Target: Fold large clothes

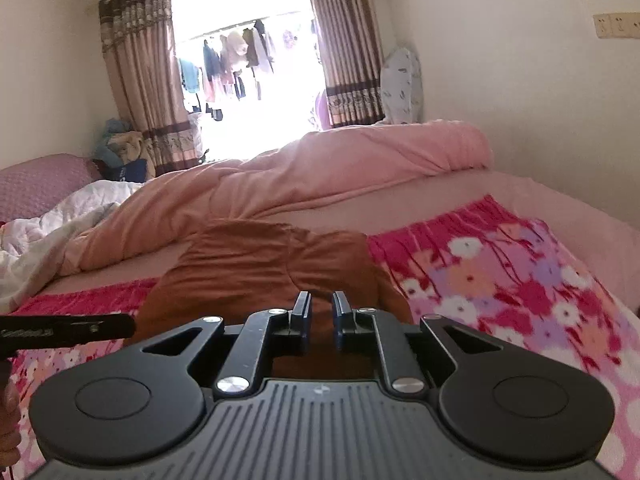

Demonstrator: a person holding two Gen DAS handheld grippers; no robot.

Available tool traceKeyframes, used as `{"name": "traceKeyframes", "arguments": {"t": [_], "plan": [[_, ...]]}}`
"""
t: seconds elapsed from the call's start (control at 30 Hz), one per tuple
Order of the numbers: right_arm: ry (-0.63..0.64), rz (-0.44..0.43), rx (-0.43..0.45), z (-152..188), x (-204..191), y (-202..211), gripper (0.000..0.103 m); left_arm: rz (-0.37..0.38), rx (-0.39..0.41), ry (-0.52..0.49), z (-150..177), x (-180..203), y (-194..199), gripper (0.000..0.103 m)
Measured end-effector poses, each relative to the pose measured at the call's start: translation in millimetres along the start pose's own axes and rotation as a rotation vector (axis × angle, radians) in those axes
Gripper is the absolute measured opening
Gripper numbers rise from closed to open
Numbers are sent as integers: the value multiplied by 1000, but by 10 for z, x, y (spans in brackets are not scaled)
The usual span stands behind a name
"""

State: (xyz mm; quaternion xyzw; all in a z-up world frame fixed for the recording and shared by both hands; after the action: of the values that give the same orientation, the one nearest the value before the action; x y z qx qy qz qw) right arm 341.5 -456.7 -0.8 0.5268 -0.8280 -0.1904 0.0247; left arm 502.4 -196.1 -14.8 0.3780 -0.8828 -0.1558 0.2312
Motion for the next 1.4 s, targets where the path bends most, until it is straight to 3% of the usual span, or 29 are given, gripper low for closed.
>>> {"name": "traceKeyframes", "arguments": {"t": [0.17,0.27,0.57,0.7,0.8,1.03,1.23,1.4], "plan": [[20,0,-51,-14,-60,-303,16,-5,-50,40,21,-112,-282,53],[26,14,-95,71,-39,-500,16,-17,-38,37,67,-116,-351,58],[-8,6,-149,260,33,-709,12,-29,-32,36,111,-99,-404,59],[-15,4,-130,222,21,-607,13,-27,-13,35,83,-59,-221,59],[-14,-1,-80,163,16,-362,19,-11,23,17,117,-4,27,59],[41,-25,2,132,-9,208,23,15,31,15,436,97,431,59],[44,-15,-54,338,77,168,24,22,-46,50,724,62,304,60],[15,-2,-95,557,217,-6,24,9,-51,47,825,26,218,68]]}}
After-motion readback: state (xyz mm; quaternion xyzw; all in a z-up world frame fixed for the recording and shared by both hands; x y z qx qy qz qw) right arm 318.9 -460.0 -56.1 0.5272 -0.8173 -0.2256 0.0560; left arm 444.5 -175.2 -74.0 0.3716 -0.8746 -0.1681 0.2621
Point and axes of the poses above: each gripper's, at about its wrist camera, not at the fingertips, and y roughly against the way its jaws point, x to its right, z to its underside, the point moved 4 cm from there along -y, roughly the way its jaws point, and after that the axes turned 7 degrees about z, right-handed, at the moved point
